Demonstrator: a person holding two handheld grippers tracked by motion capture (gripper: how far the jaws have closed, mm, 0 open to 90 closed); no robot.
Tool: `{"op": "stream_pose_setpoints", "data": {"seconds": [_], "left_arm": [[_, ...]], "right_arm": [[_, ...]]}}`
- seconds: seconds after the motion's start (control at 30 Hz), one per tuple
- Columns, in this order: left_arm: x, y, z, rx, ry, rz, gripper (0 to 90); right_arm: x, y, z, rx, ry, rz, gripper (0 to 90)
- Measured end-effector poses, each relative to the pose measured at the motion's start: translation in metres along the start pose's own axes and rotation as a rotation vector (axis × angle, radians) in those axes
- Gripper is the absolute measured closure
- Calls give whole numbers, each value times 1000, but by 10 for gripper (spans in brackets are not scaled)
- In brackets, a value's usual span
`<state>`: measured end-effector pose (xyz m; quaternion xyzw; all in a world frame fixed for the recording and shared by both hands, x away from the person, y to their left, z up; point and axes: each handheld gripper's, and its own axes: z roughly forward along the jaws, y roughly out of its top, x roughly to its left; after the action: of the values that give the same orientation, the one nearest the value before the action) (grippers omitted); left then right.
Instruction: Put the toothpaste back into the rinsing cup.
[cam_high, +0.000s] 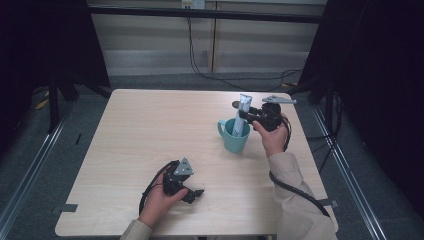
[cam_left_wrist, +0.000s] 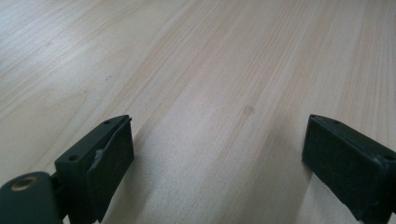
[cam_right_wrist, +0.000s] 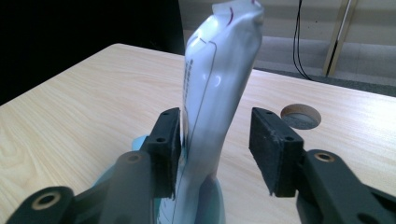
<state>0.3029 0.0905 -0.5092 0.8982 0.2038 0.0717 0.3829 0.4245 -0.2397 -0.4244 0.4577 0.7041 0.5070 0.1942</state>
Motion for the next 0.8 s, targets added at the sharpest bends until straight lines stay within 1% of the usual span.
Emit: {"op": "stream_pose_setpoints", "data": {"seconds": [0.13, 0.17, 0.23, 0.33, 0.37, 0.4, 0.43, 0.63, 0.73, 0.8], "left_arm": [[0, 0, 0, 1, 0, 0, 86], [0, 0, 0, 0, 0, 0, 86], [0, 0, 0, 0, 0, 1, 87], [0, 0, 0, -1, 0, -2, 86], [0, 0, 0, -1, 1, -2, 87], [0, 0, 0, -1, 1, -2, 87], [0, 0, 0, -3, 0, -3, 87], [0, 0, 0, 0, 0, 0, 87], [0, 0, 0, -1, 0, -1, 87], [0, 0, 0, -2, 0, -1, 87]], "right_arm": [[0, 0, -3, -8, 10, 0, 500], [-1, 1, -4, -2, 6, 1, 469], [-2, 1, -6, -11, 15, 10, 449], [-3, 2, -9, -15, 17, 19, 424], [-3, 3, -11, -14, 30, 26, 389], [-3, 3, -11, -14, 30, 26, 389], [-3, 5, -13, -5, 23, 20, 362], [-2, 7, -20, -4, 24, 0, 340], [-1, 8, -23, -2, 26, 0, 337], [0, 8, -25, -1, 19, -9, 335]]}}
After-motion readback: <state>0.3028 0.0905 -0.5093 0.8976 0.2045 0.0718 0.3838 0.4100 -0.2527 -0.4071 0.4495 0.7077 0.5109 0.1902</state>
